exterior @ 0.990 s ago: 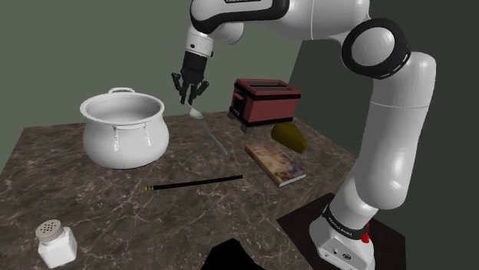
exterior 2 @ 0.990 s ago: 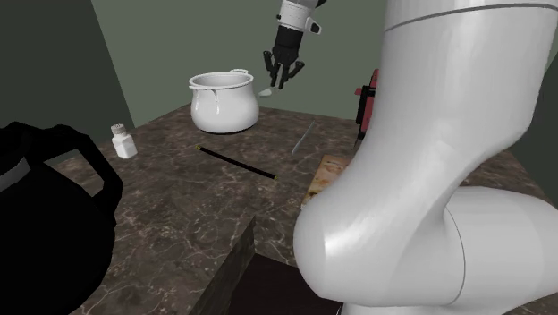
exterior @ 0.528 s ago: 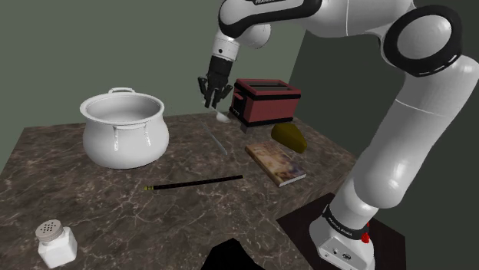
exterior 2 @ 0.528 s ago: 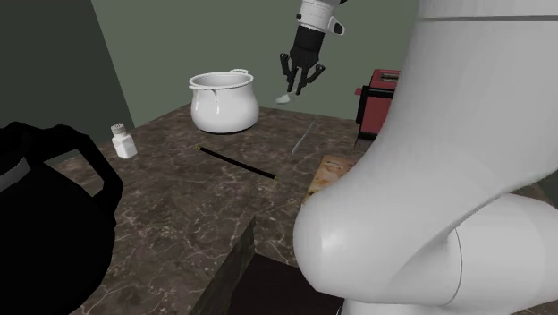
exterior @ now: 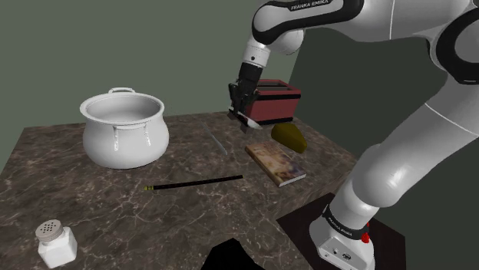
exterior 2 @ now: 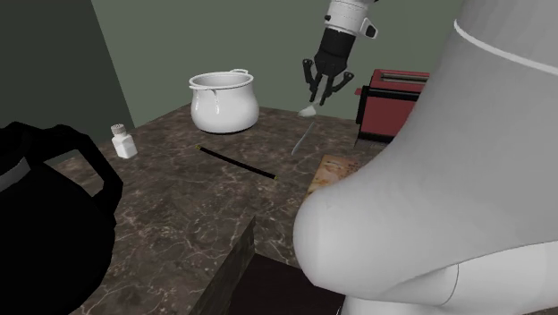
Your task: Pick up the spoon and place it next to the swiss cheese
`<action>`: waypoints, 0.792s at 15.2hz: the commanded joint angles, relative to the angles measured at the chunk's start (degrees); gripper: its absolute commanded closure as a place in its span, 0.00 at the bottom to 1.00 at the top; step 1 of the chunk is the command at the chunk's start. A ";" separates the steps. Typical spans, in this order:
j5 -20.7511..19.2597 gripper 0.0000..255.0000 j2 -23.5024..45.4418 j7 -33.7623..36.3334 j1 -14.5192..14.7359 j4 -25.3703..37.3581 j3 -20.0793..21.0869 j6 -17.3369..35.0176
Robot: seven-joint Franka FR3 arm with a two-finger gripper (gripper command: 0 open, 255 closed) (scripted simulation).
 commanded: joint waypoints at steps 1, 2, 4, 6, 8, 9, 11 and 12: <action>-0.46 1.00 -3.70 -2.07 -0.96 -3.67 -1.31 -0.59; -0.76 1.00 -5.46 -2.91 -1.39 -5.31 -1.92 -0.93; -1.50 1.00 -8.93 -4.60 -2.32 -8.41 -3.17 -1.75; -2.46 1.00 -12.34 -6.29 -3.35 -11.26 -4.50 -2.73; -3.61 1.00 -15.66 -8.00 -4.47 -13.85 -5.91 -3.88; -4.27 1.00 -17.29 -8.87 -5.07 -15.06 -6.66 -4.51; -5.73 1.00 -20.46 -10.64 -6.34 -17.27 -8.22 -5.87; -6.53 1.00 -22.00 -11.54 -7.02 -18.27 -9.03 -6.59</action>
